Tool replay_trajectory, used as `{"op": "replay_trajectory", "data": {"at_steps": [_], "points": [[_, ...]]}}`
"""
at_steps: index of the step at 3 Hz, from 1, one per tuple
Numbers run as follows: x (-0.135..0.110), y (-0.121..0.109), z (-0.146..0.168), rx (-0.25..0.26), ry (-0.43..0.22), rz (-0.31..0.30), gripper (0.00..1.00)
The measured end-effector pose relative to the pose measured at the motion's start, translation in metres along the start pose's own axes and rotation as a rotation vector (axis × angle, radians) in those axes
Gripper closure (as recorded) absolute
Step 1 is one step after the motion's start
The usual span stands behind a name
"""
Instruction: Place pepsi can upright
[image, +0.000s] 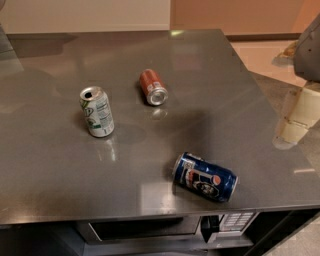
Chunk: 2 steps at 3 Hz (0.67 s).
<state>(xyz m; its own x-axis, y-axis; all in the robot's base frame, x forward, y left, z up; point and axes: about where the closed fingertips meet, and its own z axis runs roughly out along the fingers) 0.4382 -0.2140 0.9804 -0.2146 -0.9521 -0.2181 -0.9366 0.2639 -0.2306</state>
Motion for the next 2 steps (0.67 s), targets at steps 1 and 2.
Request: {"op": "replay_trajectory", "data": {"at_steps": [1,2], "points": [[-0.013,0.013,0.003,-0.052,-0.017,-0.019,0.00],[-0.030,0.036,0.011,-0.110,-0.023,-0.041,0.00]]}}
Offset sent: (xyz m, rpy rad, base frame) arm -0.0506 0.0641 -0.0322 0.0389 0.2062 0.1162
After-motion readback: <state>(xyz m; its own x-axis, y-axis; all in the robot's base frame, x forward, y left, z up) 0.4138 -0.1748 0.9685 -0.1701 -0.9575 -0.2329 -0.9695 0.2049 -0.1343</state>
